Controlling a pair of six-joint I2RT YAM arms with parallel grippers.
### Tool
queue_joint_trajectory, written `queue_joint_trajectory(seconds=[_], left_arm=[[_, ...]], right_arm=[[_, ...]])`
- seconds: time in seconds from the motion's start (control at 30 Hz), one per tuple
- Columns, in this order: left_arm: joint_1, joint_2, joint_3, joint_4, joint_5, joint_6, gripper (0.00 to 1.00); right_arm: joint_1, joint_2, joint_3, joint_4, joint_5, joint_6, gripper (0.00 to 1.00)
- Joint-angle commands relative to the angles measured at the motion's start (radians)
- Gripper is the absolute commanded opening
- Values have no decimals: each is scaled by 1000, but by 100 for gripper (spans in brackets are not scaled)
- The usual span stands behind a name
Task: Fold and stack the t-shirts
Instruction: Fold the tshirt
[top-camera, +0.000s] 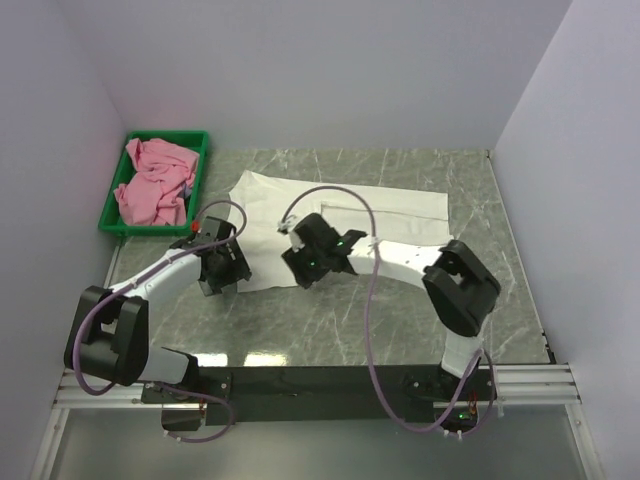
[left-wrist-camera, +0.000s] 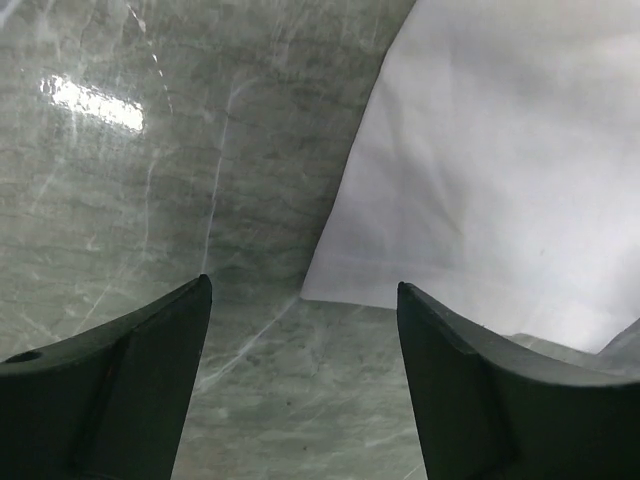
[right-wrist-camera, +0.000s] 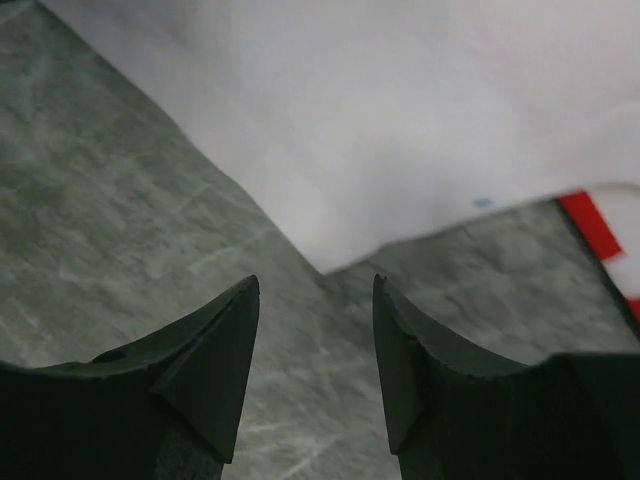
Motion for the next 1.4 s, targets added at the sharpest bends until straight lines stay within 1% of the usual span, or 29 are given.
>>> queue_joint_trajectory(seconds=[0.0,0.07,0.1,0.17,0.47,0.53,0.63,0.67,0.73,0.77,0.83,0.87,0.9,0.93,0.97,1.03,1.07,1.13,1.17,1.37], left_arm=[[-8,-10,1,41,-42,-31,79],[-11,11,-1,51,-43,-31,77],[-17,17,-1,53,-43,-34,76],[-23,39,4,56,-42,-34,74],[-46,86,8,58,-51,-44,72],[-51,99,8,59,-51,-44,70],[-60,109,5,59,-48,-48,67],[-61,111,1,61,-46,-51,65],[-69,111,-5,67,-45,-62,61],[-72,113,-8,70,-42,-65,55],[-77,123,-12,77,-40,-70,51],[-78,128,-13,79,-34,-73,43],[-83,132,-10,82,-33,-73,40],[-83,143,-9,87,-30,-79,32],[-86,148,-7,88,-23,-80,28],[-92,155,-4,94,-16,-90,21],[-97,159,-4,100,-13,-93,14],[-100,151,-2,105,-8,-103,7],[-100,148,-2,111,-5,-105,1],[-97,103,50,79,-19,-111,1]], right_arm=[[67,56,108,7,28,-71,56],[88,102,127,1,44,-71,54],[102,115,141,0,57,-100,52],[114,147,151,-3,74,-105,52],[131,199,171,-11,163,-121,50],[134,211,176,-17,166,-124,49],[134,221,178,-23,158,-128,43],[134,222,179,-23,158,-127,40],[134,227,182,-23,158,-125,36],[134,227,182,-26,157,-124,30],[134,231,185,-28,157,-124,24],[134,231,185,-28,155,-124,19],[134,233,185,-28,152,-122,17],[134,233,185,-29,153,-122,14],[134,234,187,-29,153,-122,9],[134,234,187,-29,149,-122,6],[134,234,187,-29,149,-122,4],[134,234,190,-29,147,-122,2],[134,234,190,-29,147,-122,0],[125,199,182,-14,153,-114,0]])
